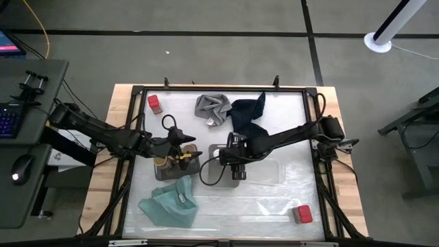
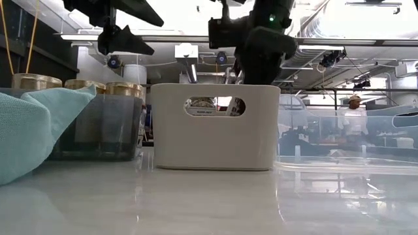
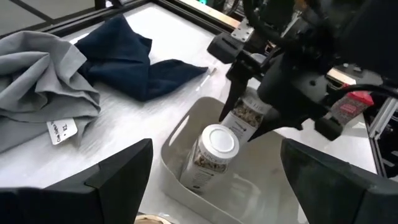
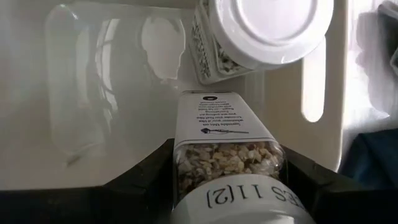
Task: Sort spices by type
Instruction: Put the white seasoning bottle into the gray bin
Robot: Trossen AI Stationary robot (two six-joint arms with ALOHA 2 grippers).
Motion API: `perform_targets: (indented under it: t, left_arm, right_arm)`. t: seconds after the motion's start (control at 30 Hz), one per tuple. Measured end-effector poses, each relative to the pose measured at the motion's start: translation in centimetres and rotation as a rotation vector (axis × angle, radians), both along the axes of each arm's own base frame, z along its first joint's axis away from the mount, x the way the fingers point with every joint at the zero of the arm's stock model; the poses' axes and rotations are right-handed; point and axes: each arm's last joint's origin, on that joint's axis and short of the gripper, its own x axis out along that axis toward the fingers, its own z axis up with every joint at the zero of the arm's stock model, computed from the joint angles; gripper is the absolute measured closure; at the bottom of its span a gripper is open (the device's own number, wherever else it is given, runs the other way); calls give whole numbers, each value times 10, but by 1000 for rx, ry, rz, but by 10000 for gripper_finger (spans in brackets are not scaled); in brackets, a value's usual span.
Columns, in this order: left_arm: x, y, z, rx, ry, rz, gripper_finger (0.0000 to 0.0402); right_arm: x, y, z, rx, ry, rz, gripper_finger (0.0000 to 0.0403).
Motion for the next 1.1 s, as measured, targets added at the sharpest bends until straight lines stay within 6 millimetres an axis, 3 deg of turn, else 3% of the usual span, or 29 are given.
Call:
perform_targets:
  t: [0.67, 0.87, 1.1]
  left_arm:
    - [-1, -3, 0, -10, -2, -3, 64]
    - [-1, -3, 0, -16, -4, 1, 64]
    - [-1, -3, 0, -16, -4, 2, 64]
  right_arm:
    - [8, -1, 1, -6, -79, 8, 205]
    - [8, -3, 2, 3, -84, -21, 155]
    - [10, -7, 2, 5, -95, -36, 145]
